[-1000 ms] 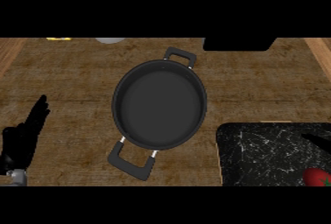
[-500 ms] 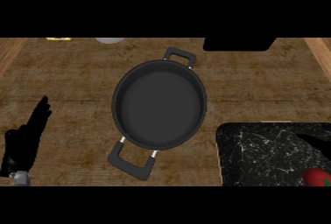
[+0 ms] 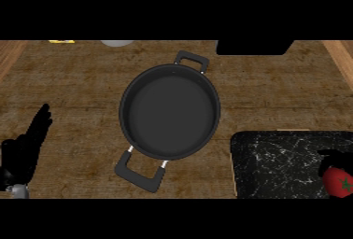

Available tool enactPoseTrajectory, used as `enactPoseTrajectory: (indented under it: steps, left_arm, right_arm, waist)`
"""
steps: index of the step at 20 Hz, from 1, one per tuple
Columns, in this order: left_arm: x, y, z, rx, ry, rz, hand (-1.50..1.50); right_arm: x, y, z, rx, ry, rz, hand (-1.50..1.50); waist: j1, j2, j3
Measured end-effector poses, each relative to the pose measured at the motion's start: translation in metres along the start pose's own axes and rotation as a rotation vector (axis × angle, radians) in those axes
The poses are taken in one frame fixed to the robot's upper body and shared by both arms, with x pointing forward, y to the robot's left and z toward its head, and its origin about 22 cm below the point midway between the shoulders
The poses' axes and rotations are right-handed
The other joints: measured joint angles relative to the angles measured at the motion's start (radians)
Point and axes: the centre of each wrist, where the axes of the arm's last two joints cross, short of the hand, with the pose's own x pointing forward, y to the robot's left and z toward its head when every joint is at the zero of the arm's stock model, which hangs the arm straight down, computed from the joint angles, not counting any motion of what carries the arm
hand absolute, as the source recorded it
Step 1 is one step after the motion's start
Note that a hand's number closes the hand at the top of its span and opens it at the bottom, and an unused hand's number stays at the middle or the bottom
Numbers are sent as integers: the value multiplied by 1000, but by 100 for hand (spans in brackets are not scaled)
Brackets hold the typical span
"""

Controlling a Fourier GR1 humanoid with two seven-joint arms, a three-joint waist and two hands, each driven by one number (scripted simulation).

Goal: Pick the tomato from the tray and place it in the pot

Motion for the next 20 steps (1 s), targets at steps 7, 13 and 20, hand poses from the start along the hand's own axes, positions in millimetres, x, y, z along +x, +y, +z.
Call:
enactPoseTrajectory:
  steps: [7,13,20]
  left_arm:
    - [5,7,-5,-5,-7,-4,0]
    - [14,-10,-10,-71,-39,-12,0]
    - [20,-17,-17,-94,-47,-18,0]
  right_arm:
    - [36,7,-4,-33,-45,17,150]
    - [169,32,-1,-117,-287,49,150]
    - [289,48,30,-315,-342,119,150]
  waist:
    - [5,-1,-3]
    - [83,7,-3]
    - [105,2,-2]
